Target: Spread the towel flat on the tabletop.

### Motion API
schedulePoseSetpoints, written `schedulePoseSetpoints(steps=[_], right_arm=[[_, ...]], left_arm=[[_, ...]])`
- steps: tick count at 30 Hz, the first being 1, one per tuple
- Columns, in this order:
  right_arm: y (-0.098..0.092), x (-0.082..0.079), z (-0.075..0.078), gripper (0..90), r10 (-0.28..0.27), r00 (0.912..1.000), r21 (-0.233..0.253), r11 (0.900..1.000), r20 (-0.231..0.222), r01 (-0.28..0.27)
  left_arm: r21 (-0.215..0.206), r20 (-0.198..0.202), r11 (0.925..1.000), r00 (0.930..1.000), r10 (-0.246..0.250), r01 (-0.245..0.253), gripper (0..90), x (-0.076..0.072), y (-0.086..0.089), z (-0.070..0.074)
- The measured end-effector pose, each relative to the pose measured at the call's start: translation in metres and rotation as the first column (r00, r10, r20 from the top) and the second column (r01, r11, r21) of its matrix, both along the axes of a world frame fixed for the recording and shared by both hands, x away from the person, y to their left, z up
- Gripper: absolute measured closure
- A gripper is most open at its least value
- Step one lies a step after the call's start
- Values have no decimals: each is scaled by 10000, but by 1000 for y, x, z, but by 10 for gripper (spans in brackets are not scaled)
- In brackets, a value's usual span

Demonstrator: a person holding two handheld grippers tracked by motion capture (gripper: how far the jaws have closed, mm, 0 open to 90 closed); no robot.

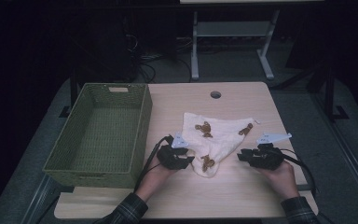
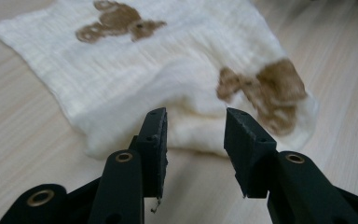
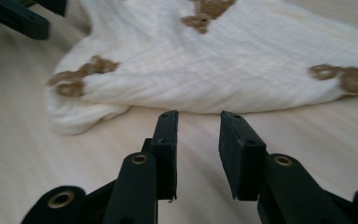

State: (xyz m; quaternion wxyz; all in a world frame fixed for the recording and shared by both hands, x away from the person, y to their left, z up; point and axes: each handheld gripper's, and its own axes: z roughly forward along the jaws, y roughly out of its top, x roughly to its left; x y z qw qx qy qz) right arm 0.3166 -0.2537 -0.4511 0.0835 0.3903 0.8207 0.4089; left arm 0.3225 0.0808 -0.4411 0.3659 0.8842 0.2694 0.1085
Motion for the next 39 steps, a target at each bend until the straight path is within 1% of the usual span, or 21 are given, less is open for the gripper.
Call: schedulePoseSetpoints(steps=[3, 5, 7, 10, 14, 15, 17, 18, 19, 20, 21, 22, 25, 27, 29, 30, 33, 35, 36, 38, 39], right_arm=[[9, -9, -1, 674, 243, 9996, 88, 9997, -158, -242], [14, -11, -2, 674, 409, 9991, -8, 9992, -52, -409], [16, -12, -2, 673, 413, 9991, -19, 9991, -99, -413], [17, -12, -3, 672, 408, 9992, -155, 9990, -36, -408], [17, -12, -3, 672, 461, 9989, -234, 9987, -4, -461], [17, -12, -3, 672, 444, 9990, -195, 9988, -7, -444], [16, -13, -2, 669, 418, 9991, -201, 9989, -1, -418], [16, -12, -2, 669, 451, 9990, -216, 9988, 41, -450], [15, -12, -2, 669, 458, 9989, -225, 9987, 58, -456], [15, -12, -2, 668, 461, 9989, -237, 9987, 61, -460], [15, -12, -2, 668, 457, 9989, -251, 9986, 70, -456], [15, -12, -3, 668, 473, 9988, -267, 9985, 105, -470], [14, -12, -2, 668, 369, 9993, -202, 9991, 65, -367], [12, -12, -2, 668, 361, 9993, -246, 9991, 126, -358], [10, -12, -1, 668, 254, 9996, -181, 9995, 121, -252], [9, -12, -1, 669, 222, 9996, -167, 9996, 163, -219], [5, -11, 0, 668, 75, 9998, -126, 9999, 182, -73], [3, -11, 0, 669, 50, 9997, -127, 9999, 250, -46], [2, -11, 1, 669, 1, 9997, -112, 9999, 226, 2], [1, -11, 1, 668, -34, 9997, -112, 9999, 242, 36], [1, -11, 1, 668, -49, 9996, -119, 9999, 260, 52]], left_arm=[[-103, -110, 9994, 9994, -326, 325, 577, -2, -6, -3], [-248, -70, 9979, 9981, -606, 604, 571, -5, -11, -2], [-368, 22, 9957, 9964, -851, 851, 560, -7, -17, -1], [-567, 0, 9911, 9927, -1205, 1203, 546, -8, -27, -2], [-643, 1, 9865, 9885, -1510, 1507, 543, -9, -43, -3], [-548, 25, 9853, 9868, -1620, 1619, 545, -9, -47, -3], [-513, 88, 9853, 9867, -1625, 1628, 583, -7, -55, -6], [-371, 72, 9841, 9848, -1733, 1735, 636, -5, -56, -6], [-408, -32, 9837, 9845, -1753, 1750, 703, -4, -58, -7], [-297, -25, 9836, 9840, -1783, 1782, 739, -2, -59, -7], [-298, -55, 9837, 9841, -1778, 1776, 819, -1, -59, -6], [-386, -109, 9831, 9837, -1794, 1788, 873, 1, -59, -5], [-650, -186, 9822, 9839, -1777, 1762, 886, 3, -57, 1], [-1013, -193, 9796, 9842, -1761, 1733, 889, 3, -55, 8], [-1397, -28, 9731, 9827, -1852, 1830, 890, 1, -52, 20], [-1501, 24, 9714, 9826, -1858, 1841, 890, 0, -51, 23], [-1977, 144, 9618, 9816, -1905, 1895, 890, -1, -47, 36], [-2302, 247, 9535, 9807, -1941, 1945, 890, -2, -45, 45], [-2525, 305, 9476, 9805, -1942, 1956, 889, -2, -43, 50], [-2753, 443, 9417, 9810, -1886, 1935, 889, -2, -39, 57], [-2806, 562, 9407, 9816, -1823, 1907, 889, 0, -35, 61]])
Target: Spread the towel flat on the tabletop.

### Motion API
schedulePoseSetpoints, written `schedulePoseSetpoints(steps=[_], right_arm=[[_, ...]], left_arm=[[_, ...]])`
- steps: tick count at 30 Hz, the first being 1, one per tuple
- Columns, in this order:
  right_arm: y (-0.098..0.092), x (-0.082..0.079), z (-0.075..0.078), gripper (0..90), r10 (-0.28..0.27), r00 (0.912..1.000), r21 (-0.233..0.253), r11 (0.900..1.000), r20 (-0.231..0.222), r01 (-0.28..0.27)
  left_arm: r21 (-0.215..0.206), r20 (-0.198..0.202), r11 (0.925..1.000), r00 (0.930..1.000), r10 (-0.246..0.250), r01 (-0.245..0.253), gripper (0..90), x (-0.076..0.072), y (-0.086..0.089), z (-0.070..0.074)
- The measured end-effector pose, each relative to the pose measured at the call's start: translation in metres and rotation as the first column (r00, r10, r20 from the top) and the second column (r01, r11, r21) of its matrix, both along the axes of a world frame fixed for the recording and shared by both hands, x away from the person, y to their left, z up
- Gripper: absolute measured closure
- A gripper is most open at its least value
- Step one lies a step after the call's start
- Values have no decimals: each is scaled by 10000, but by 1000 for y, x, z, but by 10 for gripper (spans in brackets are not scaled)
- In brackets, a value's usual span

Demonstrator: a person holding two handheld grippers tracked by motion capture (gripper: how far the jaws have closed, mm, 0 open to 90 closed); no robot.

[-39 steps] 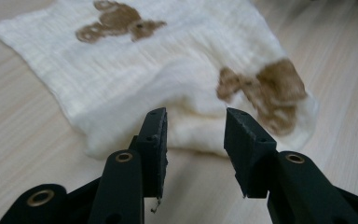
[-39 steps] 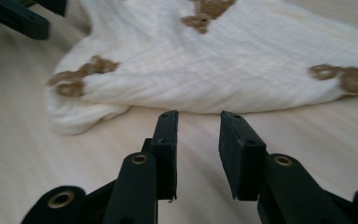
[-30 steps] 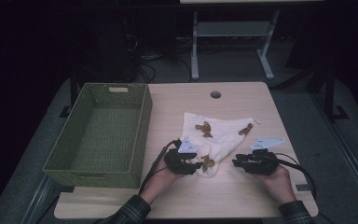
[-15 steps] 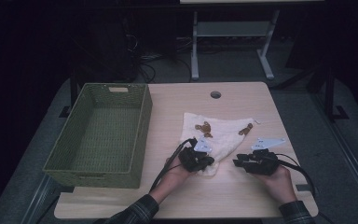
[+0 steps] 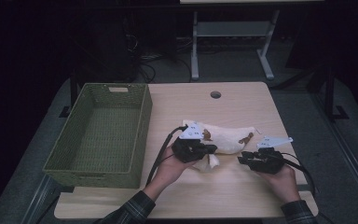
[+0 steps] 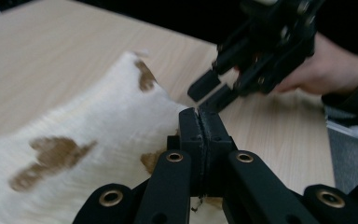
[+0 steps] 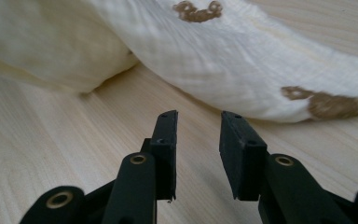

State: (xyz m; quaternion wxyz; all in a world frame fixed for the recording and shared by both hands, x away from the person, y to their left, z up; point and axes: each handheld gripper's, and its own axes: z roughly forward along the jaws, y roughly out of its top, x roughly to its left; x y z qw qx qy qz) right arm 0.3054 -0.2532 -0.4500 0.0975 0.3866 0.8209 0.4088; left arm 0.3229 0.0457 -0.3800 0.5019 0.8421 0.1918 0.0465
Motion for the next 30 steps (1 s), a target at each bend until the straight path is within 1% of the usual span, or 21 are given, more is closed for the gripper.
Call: schedulePoseSetpoints(steps=[1, 3, 5, 6, 7, 9, 10, 11, 13, 14, 16, 17, 18, 19, 21, 22, 26, 27, 28, 29, 30], right_arm=[[0, 0, 0, 668, -12, 10000, 8, 10000, 2, 12], [0, 0, -1, 668, 6, 10000, -16, 10000, -22, -6], [1, 1, -1, 668, 16, 10000, -33, 10000, -32, -16], [1, 1, -2, 669, 33, 10000, -65, 10000, -25, -33], [2, 1, -2, 668, 29, 10000, -48, 10000, -46, -29], [3, 1, -3, 668, 64, 10000, -51, 10000, -59, -64], [3, 2, -3, 669, 93, 9999, -48, 9999, -42, -94], [3, 2, -3, 668, 120, 9999, -37, 9999, -33, -120], [5, 1, -3, 668, 161, 9999, 1, 9999, -57, -161], [6, 1, -3, 668, 156, 9998, 5, 9999, -91, -156], [8, 0, -2, 668, 254, 9997, 24, 9997, -48, -254], [10, 0, -1, 666, 293, 9996, 14, 9996, -51, -293], [12, 0, -1, 665, 384, 9993, -17, 9993, -20, -384], [16, -1, 0, 661, 466, 9989, -26, 9989, -4, -466], [24, -1, 1, 658, 654, 9979, -45, 9979, 31, -654], [28, -1, 1, 654, 765, 9971, -37, 9971, 14, -765], [48, 0, 1, 648, 1182, 9930, -56, 9930, 88, -1181], [52, 1, 1, 648, 1253, 9921, -45, 9921, 76, -1253], [59, 1, 2, 647, 1366, 9906, -104, 9906, 63, -1366], [63, 1, 2, 646, 1495, 9887, -49, 9888, 92, -1495], [67, 0, 2, 647, 1528, 9883, -21, 9883, 12, -1528]], left_arm=[[-56, -8, 9999, 9999, 119, -119, 889, 2, 2, 1], [-72, -63, 9983, 9983, 576, -576, 888, 11, 12, 1], [-66, -258, 9940, 9937, 1088, -1090, 888, 23, 22, -5], [14, -311, 9910, 9905, 1337, -1337, 887, 28, 26, -9], [179, -312, 9865, 9861, 1633, -1629, 887, 33, 31, -14], [404, -488, 9766, 9758, 2133, -2115, 887, 41, 38, -24], [645, -545, 9696, 9693, 2398, -2362, 885, 45, 42, -30], [984, -530, 9602, 9621, 2676, -2616, 885, 48, 45, -35], [1306, -709, 9456, 9486, 3085, -2978, 883, 53, 49, -46], [1574, -647, 9385, 9451, 3203, -3073, 882, 55, 50, -49], [1640, -703, 9320, 9385, 3380, -3233, 869, 56, 51, -54], [1784, -677, 9286, 9374, 3415, -3254, 815, 56, 51, -55], [1837, -610, 9273, 9378, 3419, -3261, 770, 55, 51, -56], [1814, -688, 9277, 9368, 3430, -3263, 729, 54, 51, -56], [1825, -552, 9291, 9401, 3364, -3217, 669, 51, 52, -55], [1774, -571, 9295, 9395, 3377, -3233, 638, 49, 52, -54], [1635, -536, 9359, 9445, 3242, -3120, 565, 41, 55, -50], [1624, -499, 9390, 9479, 3147, -3032, 558, 37, 55, -49], [1519, -505, 9410, 9484, 3129, -3024, 546, 34, 56, -48], [1549, -505, 9424, 9503, 3071, -2963, 540, 31, 56, -47], [1535, -443, 9454, 9538, 2972, -2875, 535, 27, 57, -46]])
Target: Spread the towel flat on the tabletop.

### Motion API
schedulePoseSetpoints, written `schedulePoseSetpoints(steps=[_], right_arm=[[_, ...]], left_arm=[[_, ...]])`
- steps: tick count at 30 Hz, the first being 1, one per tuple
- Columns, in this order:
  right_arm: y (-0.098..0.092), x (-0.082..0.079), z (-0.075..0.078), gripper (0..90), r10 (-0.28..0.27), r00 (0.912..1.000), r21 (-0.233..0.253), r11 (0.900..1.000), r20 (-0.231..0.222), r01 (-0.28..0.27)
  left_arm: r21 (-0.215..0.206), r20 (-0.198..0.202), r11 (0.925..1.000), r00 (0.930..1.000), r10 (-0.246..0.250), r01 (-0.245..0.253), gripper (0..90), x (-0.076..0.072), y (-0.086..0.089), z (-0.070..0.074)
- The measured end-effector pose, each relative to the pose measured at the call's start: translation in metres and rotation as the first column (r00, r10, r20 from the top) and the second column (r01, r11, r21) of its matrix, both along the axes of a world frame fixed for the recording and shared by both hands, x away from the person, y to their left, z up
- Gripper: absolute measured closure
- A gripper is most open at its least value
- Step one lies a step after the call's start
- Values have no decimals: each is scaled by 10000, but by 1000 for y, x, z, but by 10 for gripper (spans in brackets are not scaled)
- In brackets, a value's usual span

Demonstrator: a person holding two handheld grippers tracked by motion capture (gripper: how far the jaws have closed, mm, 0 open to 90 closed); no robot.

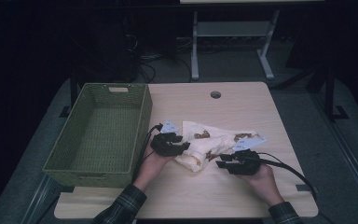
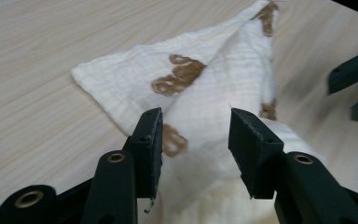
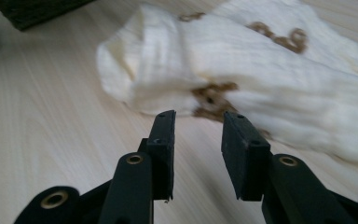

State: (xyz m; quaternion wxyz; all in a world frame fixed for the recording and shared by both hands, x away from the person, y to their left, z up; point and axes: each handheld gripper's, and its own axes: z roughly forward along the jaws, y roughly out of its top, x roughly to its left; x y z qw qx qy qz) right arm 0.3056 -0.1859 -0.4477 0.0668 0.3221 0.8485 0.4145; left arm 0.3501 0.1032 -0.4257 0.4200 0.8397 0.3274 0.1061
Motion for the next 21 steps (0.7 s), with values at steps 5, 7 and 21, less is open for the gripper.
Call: schedulePoseSetpoints(steps=[5, 7, 21], right_arm=[[25, -2, -3, 631, 575, 9983, 15, 9983, 8, -575], [31, -2, -6, 621, 613, 9979, 264, 9978, -201, -607], [50, 4, -23, 746, 718, 9963, -143, 9973, -463, -726]], left_arm=[[-235, 70, 9994, 9997, -241, 243, 511, -16, 1, 3], [-223, 106, 9992, 9994, -327, 330, 506, -22, 1, 2], [-170, 131, 9993, 9993, -339, 342, 496, -24, 3, -5]])
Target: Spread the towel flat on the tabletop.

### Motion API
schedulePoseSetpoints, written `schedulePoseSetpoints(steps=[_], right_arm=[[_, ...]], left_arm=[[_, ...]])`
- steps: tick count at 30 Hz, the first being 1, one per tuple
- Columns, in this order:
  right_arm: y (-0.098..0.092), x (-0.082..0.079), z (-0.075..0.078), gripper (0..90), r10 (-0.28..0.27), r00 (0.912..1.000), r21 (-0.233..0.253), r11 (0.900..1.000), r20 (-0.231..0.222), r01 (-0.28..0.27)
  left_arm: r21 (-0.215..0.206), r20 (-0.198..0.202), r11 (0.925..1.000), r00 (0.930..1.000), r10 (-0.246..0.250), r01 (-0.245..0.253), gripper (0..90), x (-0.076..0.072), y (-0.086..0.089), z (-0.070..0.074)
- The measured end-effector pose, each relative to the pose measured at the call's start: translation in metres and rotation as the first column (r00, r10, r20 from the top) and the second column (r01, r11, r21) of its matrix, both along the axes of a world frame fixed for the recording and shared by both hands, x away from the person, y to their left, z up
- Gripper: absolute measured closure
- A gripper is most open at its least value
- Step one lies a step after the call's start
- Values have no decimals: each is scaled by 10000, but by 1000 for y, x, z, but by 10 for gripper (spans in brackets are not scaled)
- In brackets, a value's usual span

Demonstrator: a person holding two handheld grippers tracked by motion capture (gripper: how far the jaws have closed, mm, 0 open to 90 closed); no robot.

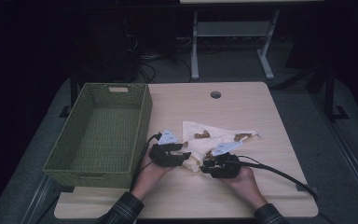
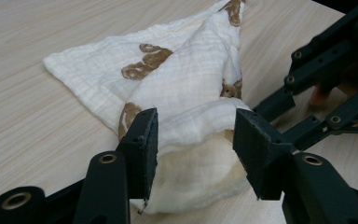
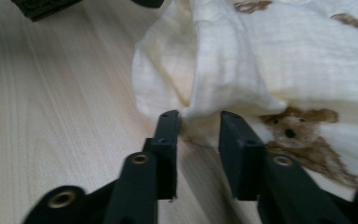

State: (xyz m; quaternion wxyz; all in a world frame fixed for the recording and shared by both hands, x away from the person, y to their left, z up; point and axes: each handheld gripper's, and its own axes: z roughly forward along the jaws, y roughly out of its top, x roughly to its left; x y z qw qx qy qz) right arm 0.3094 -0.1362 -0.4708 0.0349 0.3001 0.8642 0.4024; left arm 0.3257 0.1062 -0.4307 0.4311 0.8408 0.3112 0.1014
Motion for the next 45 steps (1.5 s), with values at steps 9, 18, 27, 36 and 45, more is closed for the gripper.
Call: schedulePoseSetpoints(steps=[9, 18, 27, 36, 45], right_arm=[[-6, -5, 4, 893, 144, 9990, -419, 9990, 414, -126], [-55, -15, 20, 894, -667, 9940, -638, 9953, 871, 724], [-113, -21, 25, 893, -2023, 9718, -798, 9739, 1208, 2127], [-172, -38, 29, 892, -3429, 9288, -736, 9319, 1403, 3552], [-198, -45, 24, 887, -4100, 9001, -968, 8997, 1472, 4256]], left_arm=[[-113, -24, 9999, 9999, 105, -106, 496, 0, 0, -1], [-111, 13, 9999, 10000, 60, -60, 488, 0, 0, 0], [-86, -59, 10000, 10000, -31, 31, 480, 0, -1, 0], [16, -115, 9996, 9995, -278, 278, 478, -4, -6, -1], [366, -276, 9887, 9891, -1447, 1456, 487, -15, -28, -12]])
